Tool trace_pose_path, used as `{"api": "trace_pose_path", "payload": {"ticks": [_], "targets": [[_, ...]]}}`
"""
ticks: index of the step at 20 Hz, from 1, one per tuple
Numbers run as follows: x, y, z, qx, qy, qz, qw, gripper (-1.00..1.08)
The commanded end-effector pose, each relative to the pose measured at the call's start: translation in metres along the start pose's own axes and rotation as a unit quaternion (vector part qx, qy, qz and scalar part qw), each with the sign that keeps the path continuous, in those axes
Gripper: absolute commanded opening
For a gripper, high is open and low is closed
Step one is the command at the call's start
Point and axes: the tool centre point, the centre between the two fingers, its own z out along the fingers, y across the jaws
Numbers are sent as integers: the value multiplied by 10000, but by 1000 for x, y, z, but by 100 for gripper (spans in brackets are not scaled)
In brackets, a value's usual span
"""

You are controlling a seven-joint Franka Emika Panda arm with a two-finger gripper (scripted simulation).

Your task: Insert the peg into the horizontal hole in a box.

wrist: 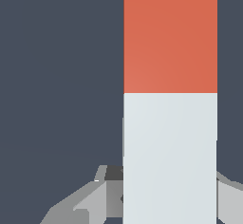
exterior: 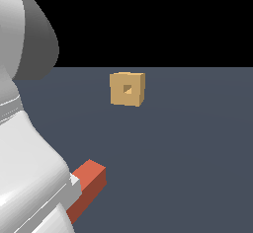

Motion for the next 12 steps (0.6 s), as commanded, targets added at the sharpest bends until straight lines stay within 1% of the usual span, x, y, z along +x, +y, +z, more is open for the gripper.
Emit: {"api": "trace_pose_path", "payload": {"ticks": [1,4,7,12], "targets": [[0,0,0,3,0,-1,10000,-100],[2,0,0,0,0,-5,10000,-100],[9,-2,-1,0,0,-28,10000,-100],[37,-10,-6,0,0,-113,9999,-100]]}}
